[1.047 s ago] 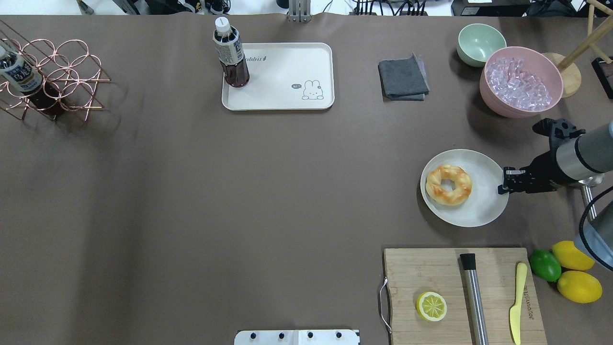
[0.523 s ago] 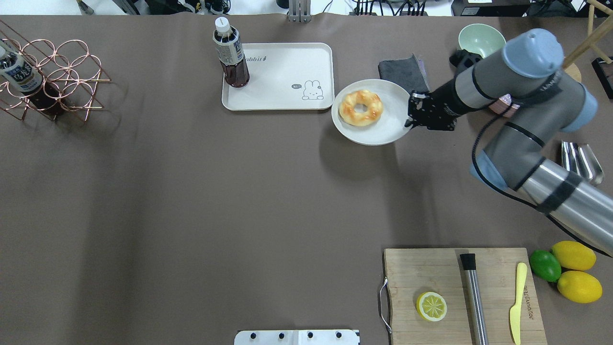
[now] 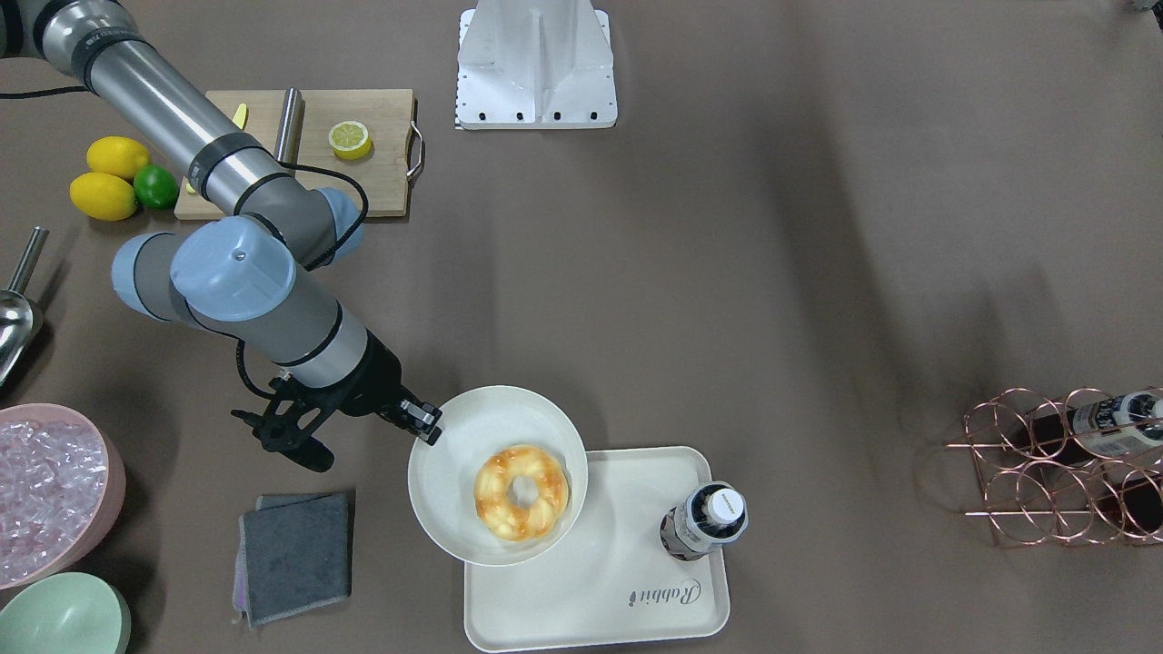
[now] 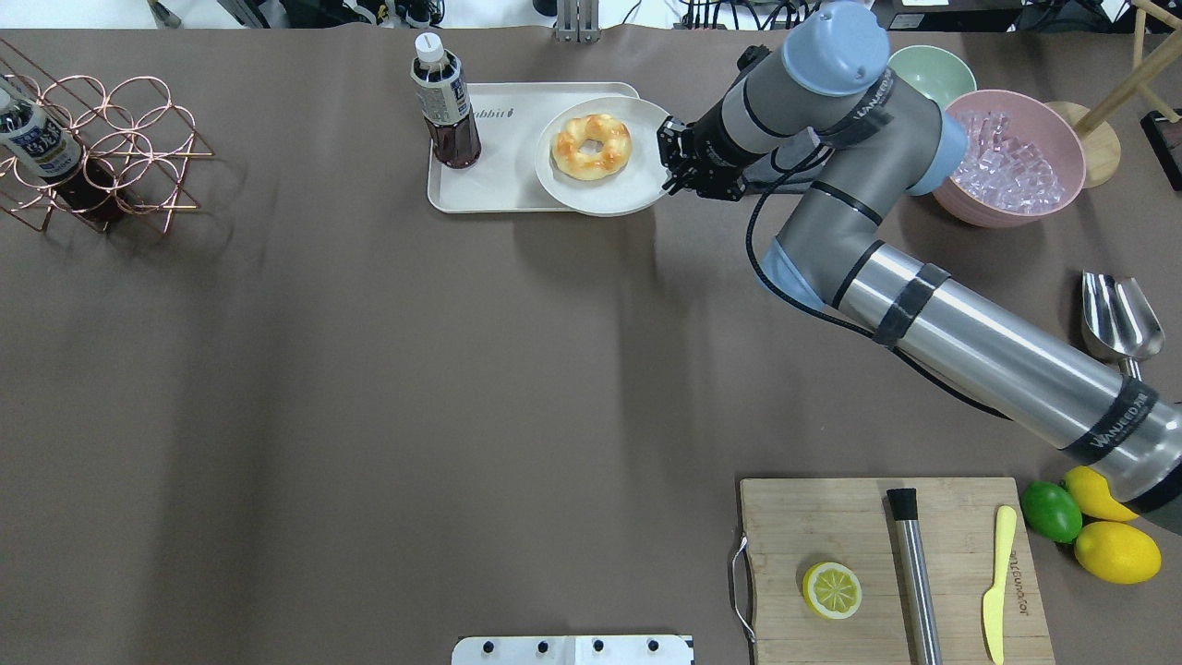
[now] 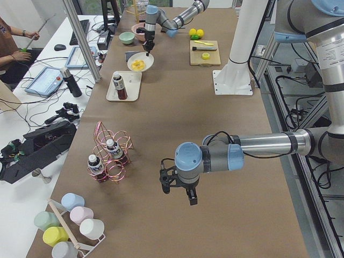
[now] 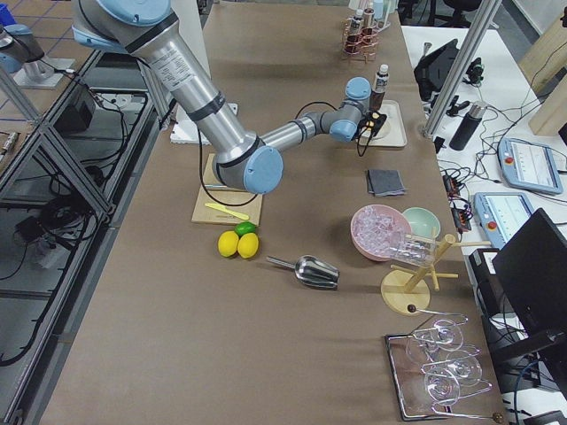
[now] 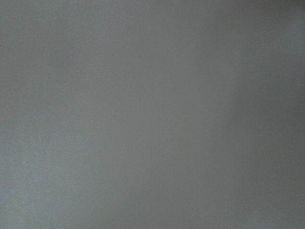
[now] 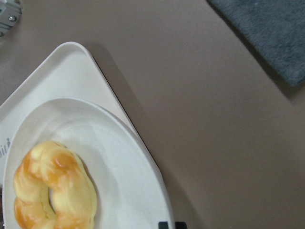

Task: Place donut on tray

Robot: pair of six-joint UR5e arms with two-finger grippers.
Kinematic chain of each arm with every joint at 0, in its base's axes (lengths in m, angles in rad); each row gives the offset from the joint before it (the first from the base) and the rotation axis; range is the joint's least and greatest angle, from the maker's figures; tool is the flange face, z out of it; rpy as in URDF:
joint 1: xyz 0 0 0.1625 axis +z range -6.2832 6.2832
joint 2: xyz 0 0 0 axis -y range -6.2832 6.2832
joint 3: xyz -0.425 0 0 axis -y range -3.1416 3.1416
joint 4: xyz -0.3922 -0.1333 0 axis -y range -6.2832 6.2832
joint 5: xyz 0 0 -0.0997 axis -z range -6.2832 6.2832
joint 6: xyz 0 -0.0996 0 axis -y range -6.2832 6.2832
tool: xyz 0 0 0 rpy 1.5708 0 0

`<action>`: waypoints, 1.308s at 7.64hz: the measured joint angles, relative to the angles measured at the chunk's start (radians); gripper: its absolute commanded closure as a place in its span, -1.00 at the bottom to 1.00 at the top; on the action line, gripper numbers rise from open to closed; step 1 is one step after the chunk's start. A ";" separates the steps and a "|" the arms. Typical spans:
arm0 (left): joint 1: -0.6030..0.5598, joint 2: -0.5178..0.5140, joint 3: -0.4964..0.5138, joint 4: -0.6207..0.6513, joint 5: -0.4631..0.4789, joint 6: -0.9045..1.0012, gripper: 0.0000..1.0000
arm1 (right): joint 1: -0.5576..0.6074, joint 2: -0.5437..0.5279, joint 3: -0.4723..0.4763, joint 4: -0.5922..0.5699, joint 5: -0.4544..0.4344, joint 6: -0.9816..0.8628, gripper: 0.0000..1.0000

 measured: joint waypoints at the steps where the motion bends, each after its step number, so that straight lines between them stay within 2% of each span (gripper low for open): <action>1: 0.000 -0.002 0.000 0.000 0.000 0.000 -0.96 | -0.015 0.045 -0.052 0.000 -0.017 0.009 1.00; 3: 0.000 -0.002 0.001 0.000 0.000 0.000 -0.96 | -0.047 0.149 -0.167 0.001 -0.068 0.051 1.00; 7: 0.000 0.001 -0.004 0.000 0.000 0.000 -0.96 | -0.057 0.232 -0.295 0.001 -0.124 0.136 1.00; 8: 0.000 0.001 -0.006 0.000 0.000 0.000 -0.96 | -0.057 0.247 -0.314 0.002 -0.131 0.149 -0.23; 9: -0.001 0.003 -0.008 -0.001 0.000 0.000 -0.96 | -0.058 0.254 -0.324 0.003 -0.151 0.159 -0.99; 10: -0.001 0.003 -0.009 -0.001 0.000 0.000 -0.96 | -0.062 0.257 -0.327 0.008 -0.180 0.174 -1.00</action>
